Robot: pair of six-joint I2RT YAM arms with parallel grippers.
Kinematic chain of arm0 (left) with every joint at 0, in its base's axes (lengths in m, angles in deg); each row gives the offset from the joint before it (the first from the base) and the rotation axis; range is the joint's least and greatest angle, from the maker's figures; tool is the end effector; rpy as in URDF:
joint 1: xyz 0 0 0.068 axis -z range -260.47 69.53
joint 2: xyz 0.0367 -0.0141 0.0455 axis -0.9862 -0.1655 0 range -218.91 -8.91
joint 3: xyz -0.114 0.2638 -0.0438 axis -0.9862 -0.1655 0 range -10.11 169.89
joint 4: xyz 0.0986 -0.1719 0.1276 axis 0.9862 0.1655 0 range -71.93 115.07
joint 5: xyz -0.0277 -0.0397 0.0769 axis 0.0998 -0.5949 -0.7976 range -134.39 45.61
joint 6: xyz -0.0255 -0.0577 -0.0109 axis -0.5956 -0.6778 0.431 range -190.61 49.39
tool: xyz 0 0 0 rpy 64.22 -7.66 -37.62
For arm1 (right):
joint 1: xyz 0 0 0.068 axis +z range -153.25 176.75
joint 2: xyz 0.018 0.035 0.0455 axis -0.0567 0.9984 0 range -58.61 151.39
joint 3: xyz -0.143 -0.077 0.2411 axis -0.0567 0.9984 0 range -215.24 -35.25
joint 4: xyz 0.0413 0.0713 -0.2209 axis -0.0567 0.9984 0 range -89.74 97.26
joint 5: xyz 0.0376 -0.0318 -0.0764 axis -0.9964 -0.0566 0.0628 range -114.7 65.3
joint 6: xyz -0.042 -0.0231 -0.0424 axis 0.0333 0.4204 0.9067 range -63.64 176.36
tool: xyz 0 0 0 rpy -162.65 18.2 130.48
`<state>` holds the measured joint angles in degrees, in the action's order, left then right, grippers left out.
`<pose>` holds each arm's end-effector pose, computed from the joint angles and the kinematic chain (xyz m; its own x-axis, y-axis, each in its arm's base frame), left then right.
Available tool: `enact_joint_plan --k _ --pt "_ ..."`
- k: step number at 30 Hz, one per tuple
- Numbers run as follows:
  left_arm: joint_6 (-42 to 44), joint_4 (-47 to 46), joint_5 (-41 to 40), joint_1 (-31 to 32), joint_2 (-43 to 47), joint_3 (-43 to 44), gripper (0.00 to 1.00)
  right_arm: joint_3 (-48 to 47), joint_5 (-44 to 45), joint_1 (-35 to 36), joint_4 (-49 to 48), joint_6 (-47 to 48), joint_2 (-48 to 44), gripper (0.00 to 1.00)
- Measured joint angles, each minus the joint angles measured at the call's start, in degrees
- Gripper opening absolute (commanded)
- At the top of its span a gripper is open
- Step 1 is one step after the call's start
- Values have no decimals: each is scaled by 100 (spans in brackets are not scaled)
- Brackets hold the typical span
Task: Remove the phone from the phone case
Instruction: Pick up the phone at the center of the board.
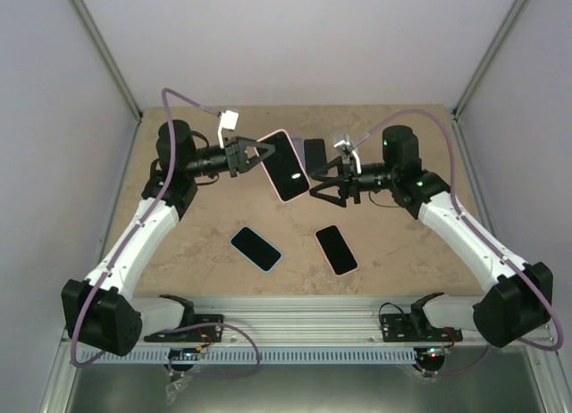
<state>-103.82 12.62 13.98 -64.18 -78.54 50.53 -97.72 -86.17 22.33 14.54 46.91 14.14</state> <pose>0.2237 -0.1094 0.3975 -0.5768 -0.1306 -0.8064 0.7733 0.2311 -0.5905 0.2062 0.1471 0.3629 -0.5220 -0.1630 -0.8372 -0.8529 0.1140 0.5096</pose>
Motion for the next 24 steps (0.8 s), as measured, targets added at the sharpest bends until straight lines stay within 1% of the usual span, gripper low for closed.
enact_joint_plan --k 4,6,9,10,13,16,17,18,19,21,22,24 --pt "-693 -837 -20 0 11 -142 0 -2 -319 76 -577 -586 247 65" --pt "-1021 -1257 -48 0 35 -273 0 -11 -446 170 -787 -824 350 60" --pt "-1386 -1746 -76 0 96 -525 0 -96 -579 282 -973 -1069 487 45" --pt "-1471 -1851 -81 0 105 -586 0 -149 -608 308 -1016 -1130 538 37" --pt "-1633 -2026 -74 0 114 -686 0 -271 -608 334 -1060 -1231 608 22" --pt "-1565 -2004 -61 17 184 -691 0 -282 -573 321 -1010 -1220 612 4" --pt "-1451 -1978 -44 24 216 -691 0 -295 -566 321 -935 -1228 612 1" --pt "-1300 -1974 13 35 247 -691 6 -310 -592 321 -859 -1196 612 1" --pt "-1213 -1915 28 35 280 -691 16 -323 -599 321 -782 -1141 612 1" --pt "-1003 -1716 57 35 323 -654 40 -363 -588 321 -649 -999 603 1" --pt "-798 -1464 74 37 328 -579 53 -376 -575 313 -581 -909 601 0" --pt "-286 -737 94 15 293 -304 71 -385 -420 264 -330 -691 573 1"
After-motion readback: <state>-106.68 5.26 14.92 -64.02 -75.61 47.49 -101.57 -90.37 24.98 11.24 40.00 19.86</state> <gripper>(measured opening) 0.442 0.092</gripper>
